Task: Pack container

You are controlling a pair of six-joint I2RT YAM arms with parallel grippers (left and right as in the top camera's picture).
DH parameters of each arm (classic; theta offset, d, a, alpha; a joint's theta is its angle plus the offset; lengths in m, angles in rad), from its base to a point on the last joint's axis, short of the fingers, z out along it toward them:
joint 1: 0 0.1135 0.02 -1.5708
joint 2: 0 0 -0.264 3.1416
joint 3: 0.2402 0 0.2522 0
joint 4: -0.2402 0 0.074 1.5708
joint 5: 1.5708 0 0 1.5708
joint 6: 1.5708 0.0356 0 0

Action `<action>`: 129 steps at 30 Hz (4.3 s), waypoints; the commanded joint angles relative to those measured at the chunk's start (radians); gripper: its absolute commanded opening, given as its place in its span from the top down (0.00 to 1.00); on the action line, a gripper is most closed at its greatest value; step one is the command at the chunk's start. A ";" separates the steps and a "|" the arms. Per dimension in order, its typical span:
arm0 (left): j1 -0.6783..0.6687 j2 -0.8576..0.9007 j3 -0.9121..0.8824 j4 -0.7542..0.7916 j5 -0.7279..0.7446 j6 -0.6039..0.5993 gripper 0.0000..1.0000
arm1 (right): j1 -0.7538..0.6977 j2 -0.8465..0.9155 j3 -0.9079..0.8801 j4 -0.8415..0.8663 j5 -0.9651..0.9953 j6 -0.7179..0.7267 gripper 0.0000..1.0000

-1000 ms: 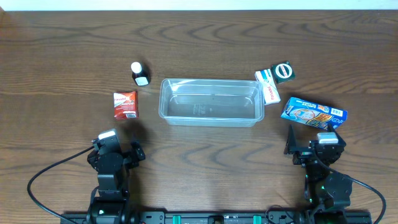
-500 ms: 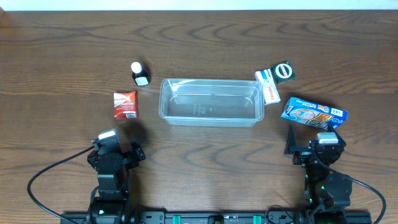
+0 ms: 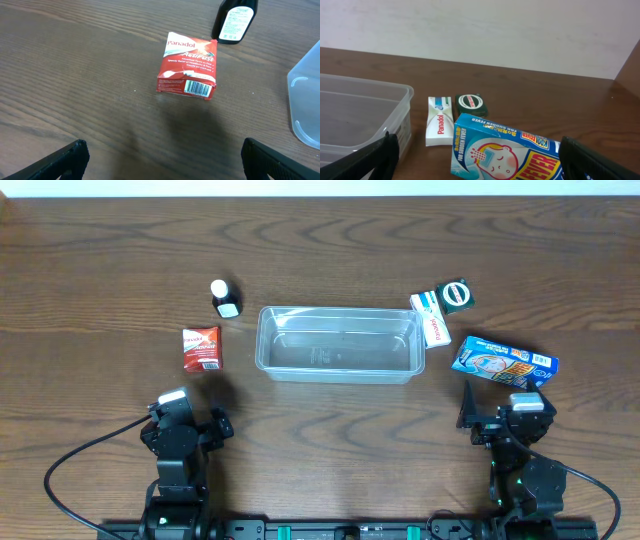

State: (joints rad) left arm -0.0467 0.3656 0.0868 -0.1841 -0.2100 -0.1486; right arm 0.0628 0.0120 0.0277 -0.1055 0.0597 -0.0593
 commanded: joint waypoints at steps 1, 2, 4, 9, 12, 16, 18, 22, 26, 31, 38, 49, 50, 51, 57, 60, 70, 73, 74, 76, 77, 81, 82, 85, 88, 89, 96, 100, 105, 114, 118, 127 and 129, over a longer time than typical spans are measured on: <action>0.002 -0.003 -0.024 -0.016 -0.008 0.014 0.02 | -0.004 -0.005 -0.006 0.002 -0.004 -0.009 0.01; 0.002 -0.003 -0.024 -0.015 -0.012 0.018 0.02 | -0.004 -0.005 -0.006 0.002 -0.004 -0.009 0.01; 0.003 -0.003 -0.024 -0.012 -0.019 0.020 0.02 | -0.004 -0.005 -0.006 0.002 -0.004 -0.009 0.01; 0.002 -0.003 -0.024 0.146 0.054 0.006 0.02 | -0.004 -0.005 -0.006 0.002 -0.004 -0.009 0.01; 0.002 -0.003 -0.024 0.332 0.086 0.006 0.02 | -0.004 -0.005 -0.006 0.002 -0.004 -0.009 0.01; 0.002 -0.003 -0.024 0.560 0.087 0.006 0.02 | -0.004 -0.005 -0.006 0.002 -0.004 -0.009 0.01; 0.002 -0.003 -0.024 0.657 0.087 0.006 0.02 | -0.004 -0.005 -0.006 0.002 -0.004 -0.009 0.01; 0.002 -0.003 -0.024 0.848 0.091 0.005 0.02 | -0.004 -0.005 -0.006 0.002 -0.004 -0.009 0.01; 0.002 -0.003 -0.024 0.865 0.150 -0.058 0.02 | -0.004 -0.005 -0.006 0.002 -0.004 -0.009 0.01; 0.003 -0.003 -0.024 0.861 0.121 -0.059 0.02 | -0.004 -0.005 -0.006 0.002 -0.004 -0.009 0.01; 0.003 -0.003 0.031 0.778 0.120 -0.208 0.02 | -0.004 -0.005 -0.006 0.002 -0.004 -0.009 0.01; 0.009 0.006 0.658 -0.172 -0.080 -0.175 0.02 | -0.004 -0.005 -0.006 0.002 -0.004 -0.009 0.01; 0.009 0.008 0.714 -0.241 -0.114 -0.175 0.02 | -0.004 -0.005 -0.006 0.002 -0.004 -0.009 0.01; 0.009 0.011 0.774 -0.315 -0.150 -0.175 0.02 | -0.004 -0.005 -0.006 0.002 -0.004 -0.009 0.01; 0.009 0.018 0.988 -0.631 -0.229 -0.175 0.02 | -0.004 -0.005 -0.006 0.002 -0.004 -0.009 0.01; 0.009 0.018 1.013 -0.755 -0.225 -0.175 0.02 | -0.004 -0.005 -0.006 0.002 -0.004 -0.009 0.01; 0.009 0.018 1.013 -0.768 -0.140 -0.178 0.02 | -0.004 -0.005 -0.006 0.002 -0.004 -0.009 0.01; 0.009 0.018 1.013 -0.747 -0.143 -0.178 0.02 | -0.004 -0.005 -0.006 0.002 -0.004 -0.009 0.01; 0.009 0.018 1.013 -0.743 -0.143 -0.178 0.02 | -0.004 -0.005 -0.006 0.002 -0.004 -0.009 0.01; 0.009 0.019 1.013 -0.741 -0.143 -0.178 0.02 | -0.004 -0.005 -0.006 0.002 -0.004 -0.009 0.01; 0.009 0.021 1.013 -0.741 -0.143 -0.179 0.02 | -0.004 -0.005 -0.006 0.002 -0.004 -0.009 0.01; 0.009 0.063 1.016 -0.715 -0.143 -0.191 0.02 | -0.004 -0.005 -0.006 0.002 -0.004 -0.009 0.01; 0.009 0.085 1.022 -0.709 -0.143 -0.194 0.02 | -0.004 -0.005 -0.006 0.002 -0.004 -0.009 0.01; 0.009 0.190 1.080 -0.729 -0.143 -0.195 0.02 | -0.004 -0.005 -0.006 0.002 -0.004 -0.009 0.01; 0.010 0.349 1.208 -0.839 -0.162 -0.233 0.02 | -0.004 -0.005 -0.006 0.002 -0.004 -0.009 0.01; 0.013 0.400 1.255 -0.884 -0.173 -0.256 0.02 | -0.004 -0.005 -0.006 0.002 -0.004 -0.009 0.01; 0.101 0.696 1.544 -1.061 -0.177 -0.296 0.02 | -0.004 -0.005 -0.006 0.002 -0.004 -0.009 0.01; 0.190 0.752 1.563 -1.065 -0.176 -0.296 0.02 | -0.004 -0.005 -0.006 0.002 -0.004 -0.009 0.01; 0.265 0.778 1.562 -1.069 -0.177 -0.293 0.02 | -0.004 -0.005 -0.006 0.002 -0.004 -0.009 0.01; 0.295 0.784 1.562 -1.069 -0.176 -0.275 0.02 | -0.004 -0.005 -0.006 0.002 -0.004 -0.009 0.01; 0.295 0.784 1.562 -1.069 -0.176 -0.275 0.02 | -0.004 -0.005 -0.006 0.002 -0.004 -0.009 0.01; 0.295 0.784 1.562 -1.069 -0.176 -0.275 0.02 | -0.004 -0.005 -0.006 0.002 -0.004 -0.009 0.01; 0.295 0.784 1.562 -1.069 -0.176 -0.275 0.02 | -0.004 -0.005 -0.006 0.002 -0.004 -0.009 0.01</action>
State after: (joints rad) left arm 0.2417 1.1458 1.6287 -1.2507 -0.3733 -0.4297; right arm 0.0628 0.0120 0.0261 -0.1036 0.0597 -0.0593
